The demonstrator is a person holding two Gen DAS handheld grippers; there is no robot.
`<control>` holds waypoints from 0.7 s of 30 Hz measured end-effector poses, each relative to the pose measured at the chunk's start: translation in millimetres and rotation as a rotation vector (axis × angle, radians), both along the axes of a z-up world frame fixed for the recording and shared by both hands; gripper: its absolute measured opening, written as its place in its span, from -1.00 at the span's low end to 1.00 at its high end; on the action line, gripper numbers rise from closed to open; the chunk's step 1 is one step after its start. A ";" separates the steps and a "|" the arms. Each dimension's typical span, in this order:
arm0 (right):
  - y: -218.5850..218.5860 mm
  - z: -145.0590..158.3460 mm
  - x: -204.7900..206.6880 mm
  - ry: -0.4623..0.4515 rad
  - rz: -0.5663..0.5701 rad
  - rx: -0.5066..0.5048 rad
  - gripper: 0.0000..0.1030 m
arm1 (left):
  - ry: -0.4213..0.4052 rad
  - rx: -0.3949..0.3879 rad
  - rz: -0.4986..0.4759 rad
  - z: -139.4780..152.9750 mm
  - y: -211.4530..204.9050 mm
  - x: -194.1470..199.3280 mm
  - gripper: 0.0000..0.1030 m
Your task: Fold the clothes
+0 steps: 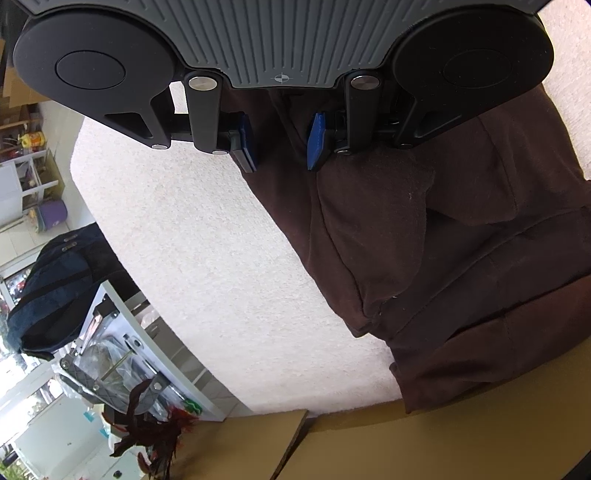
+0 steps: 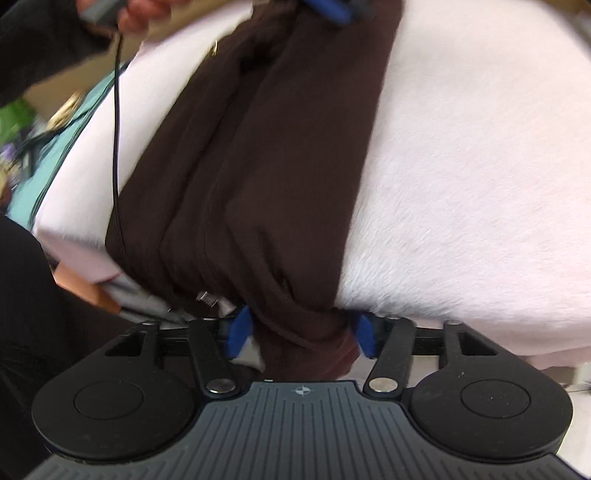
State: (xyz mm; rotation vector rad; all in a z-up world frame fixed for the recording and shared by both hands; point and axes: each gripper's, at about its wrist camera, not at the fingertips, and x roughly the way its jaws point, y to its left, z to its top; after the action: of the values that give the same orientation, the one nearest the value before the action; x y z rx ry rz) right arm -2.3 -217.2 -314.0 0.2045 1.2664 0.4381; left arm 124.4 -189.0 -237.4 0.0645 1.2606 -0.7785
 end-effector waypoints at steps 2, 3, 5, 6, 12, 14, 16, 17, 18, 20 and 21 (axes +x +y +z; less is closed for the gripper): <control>7.9 -16.0 -6.7 0.061 0.026 0.054 -0.72 | -0.006 0.009 0.012 0.0 -1.7 -0.8 -0.23; 12.6 -18.0 -14.1 0.066 0.034 0.081 -0.72 | -0.009 0.014 0.018 -0.1 -2.5 -1.1 -0.23; 13.7 -14.7 -28.6 0.063 0.008 0.144 -0.72 | -0.016 0.021 0.033 -0.2 -3.7 -2.3 -0.22; 11.3 -13.6 -35.5 0.069 -0.012 0.173 -0.71 | -0.019 0.025 0.043 0.0 -4.5 -3.3 -0.22; 11.6 -25.0 -77.2 0.194 0.112 0.065 -0.62 | -0.044 0.042 0.109 5.0 -9.0 -13.0 0.01; -2.1 -14.1 -87.4 0.153 0.083 0.075 -0.62 | -0.072 0.035 0.129 13.9 -6.7 -24.1 0.16; -21.3 5.3 -87.6 0.083 0.019 0.090 -0.62 | -0.105 0.010 0.148 27.0 -0.1 -40.3 0.31; -29.5 16.1 -85.5 0.046 0.002 0.097 -0.62 | -0.123 -0.013 0.152 35.6 4.6 -50.8 0.31; -36.6 26.7 -81.5 0.013 -0.005 0.109 -0.62 | -0.142 -0.031 0.155 43.9 8.9 -61.9 0.33; -48.5 46.7 -73.0 -0.046 -0.004 0.133 -0.62 | -0.184 -0.056 0.168 60.8 19.8 -88.3 0.37; -50.5 56.0 -65.7 -0.074 0.007 0.140 -0.62 | -0.203 -0.067 0.177 68.5 26.0 -102.7 0.43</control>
State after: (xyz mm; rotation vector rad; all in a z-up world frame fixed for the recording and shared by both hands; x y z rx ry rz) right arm -68.0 -267.7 -258.1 0.3000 1.1653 0.5360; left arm 21.7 -162.9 -168.9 -0.0223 1.0315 -0.6433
